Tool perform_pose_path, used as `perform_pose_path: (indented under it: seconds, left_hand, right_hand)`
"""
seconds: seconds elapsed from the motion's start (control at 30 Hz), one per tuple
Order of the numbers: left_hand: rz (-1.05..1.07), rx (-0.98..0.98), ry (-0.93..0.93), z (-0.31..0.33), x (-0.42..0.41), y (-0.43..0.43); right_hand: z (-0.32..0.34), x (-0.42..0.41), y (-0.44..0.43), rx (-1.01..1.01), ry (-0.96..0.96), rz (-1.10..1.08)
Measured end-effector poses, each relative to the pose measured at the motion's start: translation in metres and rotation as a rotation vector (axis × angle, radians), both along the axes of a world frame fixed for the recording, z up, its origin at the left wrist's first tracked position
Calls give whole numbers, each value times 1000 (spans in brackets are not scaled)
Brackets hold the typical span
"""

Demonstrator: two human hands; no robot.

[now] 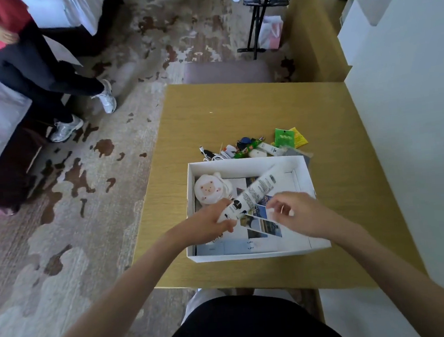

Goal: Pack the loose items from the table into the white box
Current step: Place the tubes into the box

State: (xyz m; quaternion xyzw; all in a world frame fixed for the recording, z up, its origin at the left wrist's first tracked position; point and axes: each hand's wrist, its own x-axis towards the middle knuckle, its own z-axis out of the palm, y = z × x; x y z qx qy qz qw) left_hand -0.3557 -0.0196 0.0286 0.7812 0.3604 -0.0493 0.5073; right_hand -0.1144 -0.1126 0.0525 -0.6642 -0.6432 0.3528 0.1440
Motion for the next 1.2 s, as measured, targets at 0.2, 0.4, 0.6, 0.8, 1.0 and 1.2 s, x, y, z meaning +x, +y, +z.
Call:
perform_pose_path:
  seconds: [0.2, 0.4, 0.6, 0.8, 1.0, 1.2]
  left_hand:
    - [-278, 62, 210, -8, 3, 3]
    - [-449, 178, 238, -15, 8, 4]
    - [-475, 191, 305, -22, 6, 5]
    - [-386, 301, 208, -3, 12, 28]
    - [28, 292, -206, 22, 24, 72]
    - [175, 298, -186, 36, 58, 118]
  right_hand:
    - [2, 9, 3, 178, -288, 185]
    - [-29, 4, -2, -153, -137, 319]
    - [-39, 3, -2, -200, -145, 326]
    - [-24, 18, 6, -96, -74, 180]
    - [0, 37, 34, 106, 4, -76]
    - [10, 44, 78, 212, 82, -234]
